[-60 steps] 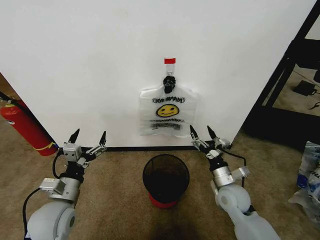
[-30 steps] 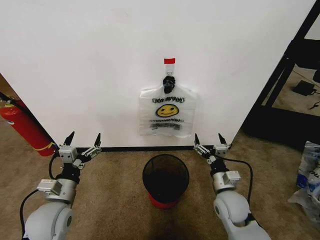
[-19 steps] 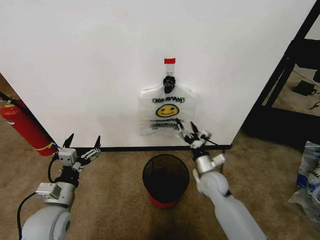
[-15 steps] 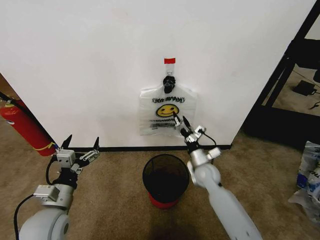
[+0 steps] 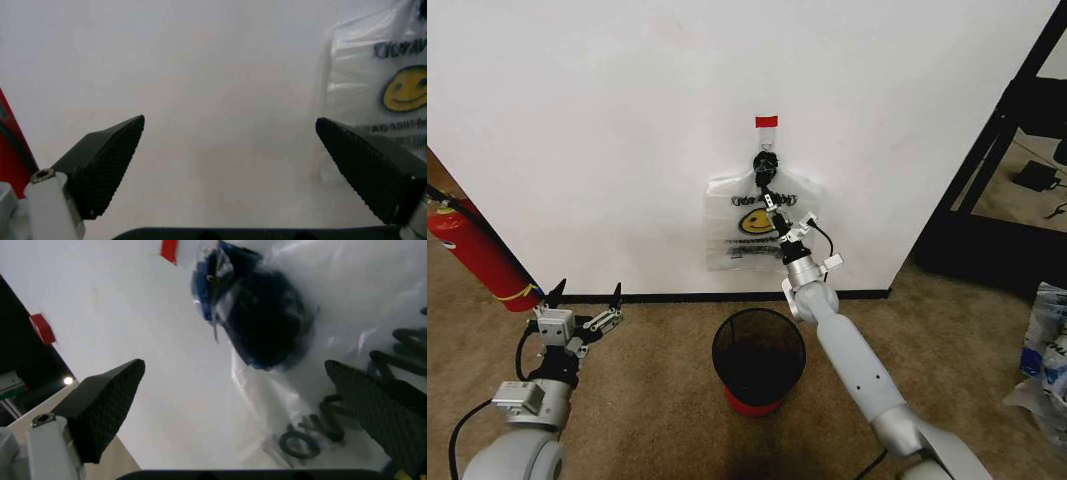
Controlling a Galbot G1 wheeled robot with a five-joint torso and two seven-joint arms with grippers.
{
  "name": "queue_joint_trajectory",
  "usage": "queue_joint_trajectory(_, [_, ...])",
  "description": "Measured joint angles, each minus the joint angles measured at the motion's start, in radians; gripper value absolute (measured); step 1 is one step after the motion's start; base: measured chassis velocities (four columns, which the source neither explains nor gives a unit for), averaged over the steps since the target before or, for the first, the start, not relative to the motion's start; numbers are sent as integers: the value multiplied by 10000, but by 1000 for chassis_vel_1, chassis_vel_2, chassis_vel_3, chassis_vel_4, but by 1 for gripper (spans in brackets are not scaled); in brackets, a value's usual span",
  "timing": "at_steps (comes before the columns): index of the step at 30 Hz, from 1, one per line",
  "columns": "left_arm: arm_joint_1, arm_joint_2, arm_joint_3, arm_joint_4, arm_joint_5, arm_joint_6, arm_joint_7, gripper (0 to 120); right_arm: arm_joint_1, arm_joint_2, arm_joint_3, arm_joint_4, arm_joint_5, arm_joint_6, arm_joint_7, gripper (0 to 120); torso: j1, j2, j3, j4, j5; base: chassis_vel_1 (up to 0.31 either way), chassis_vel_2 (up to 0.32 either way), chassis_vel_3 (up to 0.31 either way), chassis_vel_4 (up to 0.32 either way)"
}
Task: Pick up the garbage bag from the wall and place it over the trash bin.
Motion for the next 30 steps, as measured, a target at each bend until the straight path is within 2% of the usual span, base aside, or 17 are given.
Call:
queue_joint_trajectory(4, [-8, -40, 6, 76, 50, -31, -6, 100, 230, 130, 32, -403, -80, -19, -141, 99, 0, 0, -1, -1, 0, 0, 0, 0, 0])
queue_joint_trajectory(9, [-32, -76, 41, 212, 128, -88, -12, 100, 415, 320, 165, -742, -211, -29, -390, 79, 0, 0, -1, -1, -1, 0, 0, 0, 0])
queue_joint_trajectory(11, [-32, -71, 31, 221, 129, -90, -12, 100, 420, 329, 179, -743, -225, -30, -417, 77, 0, 0, -1, -1, -1, 0, 0, 0, 0])
queue_joint_trajectory(13, [-32, -43, -1, 235, 128, -96, -16, 100, 424, 341, 220, -743, -280, -34, -474, 66, 0, 0, -1, 0, -1, 0, 0, 0, 0])
queue_joint_trajectory(14, [-32, -43, -1, 235, 128, -96, -16, 100, 424, 341, 220, -743, -280, -34, -474, 66, 0, 0, -1, 0, -1, 0, 0, 0, 0])
queue_joint_trajectory(17, [-33, -30, -11, 236, 120, -106, -22, 100, 388, 301, 243, -667, -383, -34, -481, 50, -1, 0, -1, -1, -1, 0, 0, 0, 0])
queue_joint_trajectory(18, [-33, -30, -11, 236, 120, -106, -22, 100, 388, 301, 243, -667, -383, -34, -481, 50, -1, 0, -1, -1, -1, 0, 0, 0, 0])
queue_joint_trajectory(23, [-33, -33, 33, 240, 121, -121, -28, 100, 238, 175, 277, -375, -517, -13, -459, 30, -1, 0, -1, -1, 0, 0, 0, 0, 0])
queue_joint_trajectory(30, [5, -41, 33, 240, 128, -158, -29, 100, 126, 86, 361, -272, -640, 8, -457, 11, -1, 1, -1, -1, 0, 0, 0, 0, 0])
